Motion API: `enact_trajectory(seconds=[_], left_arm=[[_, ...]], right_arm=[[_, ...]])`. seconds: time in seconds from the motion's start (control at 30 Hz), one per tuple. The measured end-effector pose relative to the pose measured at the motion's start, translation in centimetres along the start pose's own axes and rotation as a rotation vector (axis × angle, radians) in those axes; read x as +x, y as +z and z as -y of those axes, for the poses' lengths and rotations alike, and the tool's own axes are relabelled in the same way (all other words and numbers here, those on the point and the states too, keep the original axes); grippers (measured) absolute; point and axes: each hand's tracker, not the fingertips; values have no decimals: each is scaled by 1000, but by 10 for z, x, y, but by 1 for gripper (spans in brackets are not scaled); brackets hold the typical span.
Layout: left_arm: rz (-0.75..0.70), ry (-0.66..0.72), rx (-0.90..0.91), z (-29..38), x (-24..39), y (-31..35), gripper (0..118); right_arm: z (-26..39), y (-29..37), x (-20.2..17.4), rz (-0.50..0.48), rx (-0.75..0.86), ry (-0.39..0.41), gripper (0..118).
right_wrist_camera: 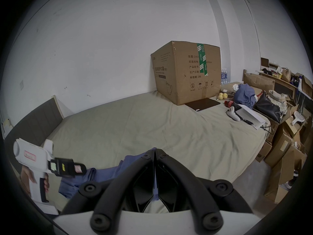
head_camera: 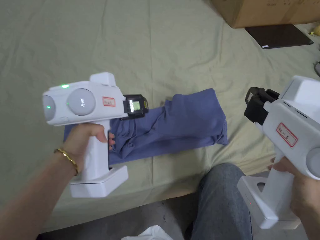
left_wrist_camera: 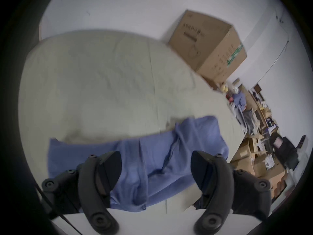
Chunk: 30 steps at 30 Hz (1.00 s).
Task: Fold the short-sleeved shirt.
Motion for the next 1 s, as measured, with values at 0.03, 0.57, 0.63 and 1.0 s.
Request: enact_trajectory(seconds=[0.03,0.57,0.63,1.0], left_arm=[[-24,-18,27,-4,-3,9,40],[-190,-75,-119,83,14,-56,0],[-247,-207,-114,88,26,-65,0],[-64,-366,-126,98,72,-57,0]], right_arm=[[0,-1,-3,-9,3,4,0],[3,0,-14,-44,-18,69,0],[1,0,-12,-41,-16,63,0],[-6,-1,-22,-63,-5,52,0]])
